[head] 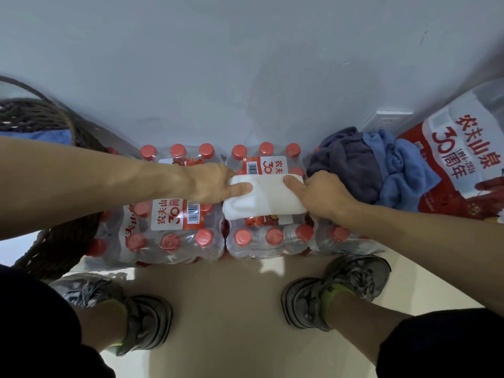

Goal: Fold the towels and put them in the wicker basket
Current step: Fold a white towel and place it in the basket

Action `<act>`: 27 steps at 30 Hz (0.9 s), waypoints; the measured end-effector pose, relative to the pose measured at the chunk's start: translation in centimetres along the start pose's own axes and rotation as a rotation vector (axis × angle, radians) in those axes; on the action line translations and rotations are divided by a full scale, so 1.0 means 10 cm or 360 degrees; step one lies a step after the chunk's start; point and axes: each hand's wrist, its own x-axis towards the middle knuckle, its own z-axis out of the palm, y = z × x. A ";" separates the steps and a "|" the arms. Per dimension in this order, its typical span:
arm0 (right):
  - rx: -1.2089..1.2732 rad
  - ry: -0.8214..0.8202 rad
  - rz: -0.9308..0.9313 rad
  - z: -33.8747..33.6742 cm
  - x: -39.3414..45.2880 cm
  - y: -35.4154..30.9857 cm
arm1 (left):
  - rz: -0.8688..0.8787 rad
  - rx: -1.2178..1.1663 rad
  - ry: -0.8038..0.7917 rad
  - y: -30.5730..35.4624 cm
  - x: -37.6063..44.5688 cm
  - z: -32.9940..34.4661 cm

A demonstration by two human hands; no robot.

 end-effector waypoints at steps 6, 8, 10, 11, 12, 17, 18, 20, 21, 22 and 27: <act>0.0226 -0.0032 0.0034 0.01 -0.02 0.03 | -0.0021 -0.0242 0.0045 0.02 -0.02 -0.01; 0.0367 -0.0029 0.0046 0.03 -0.04 0.07 | 0.0030 -0.0354 -0.0061 0.05 -0.05 -0.04; 0.0477 -0.0011 0.0037 0.05 -0.08 0.10 | 0.0057 -0.0366 -0.0118 0.07 -0.06 -0.05; 0.0514 0.0017 0.0028 0.06 -0.10 0.11 | 0.0034 -0.0395 -0.0089 0.06 -0.05 -0.04; 0.0535 0.0052 0.0022 0.07 -0.12 0.12 | -0.0010 -0.0415 -0.0058 0.04 -0.02 -0.03; 0.0468 0.0059 0.0038 0.07 -0.12 0.11 | -0.0205 -0.0425 -0.0227 0.04 0.06 -0.01; 0.0420 0.0059 0.0037 0.07 -0.12 0.10 | -0.0239 -0.0425 -0.0263 0.05 0.07 -0.01; 0.0330 0.0066 0.0045 0.04 -0.09 0.08 | -0.0289 -0.0476 -0.0277 0.07 0.08 -0.03; 0.0294 0.0060 0.0046 0.03 -0.08 0.07 | -0.0309 -0.0523 -0.0263 0.07 0.07 -0.04; 0.0257 0.0049 0.0038 0.02 -0.07 0.07 | -0.0317 -0.0573 -0.0250 0.07 0.07 -0.04; 0.0121 0.0082 0.0038 0.06 -0.11 0.07 | -0.0275 -0.0736 -0.0154 0.12 0.00 0.04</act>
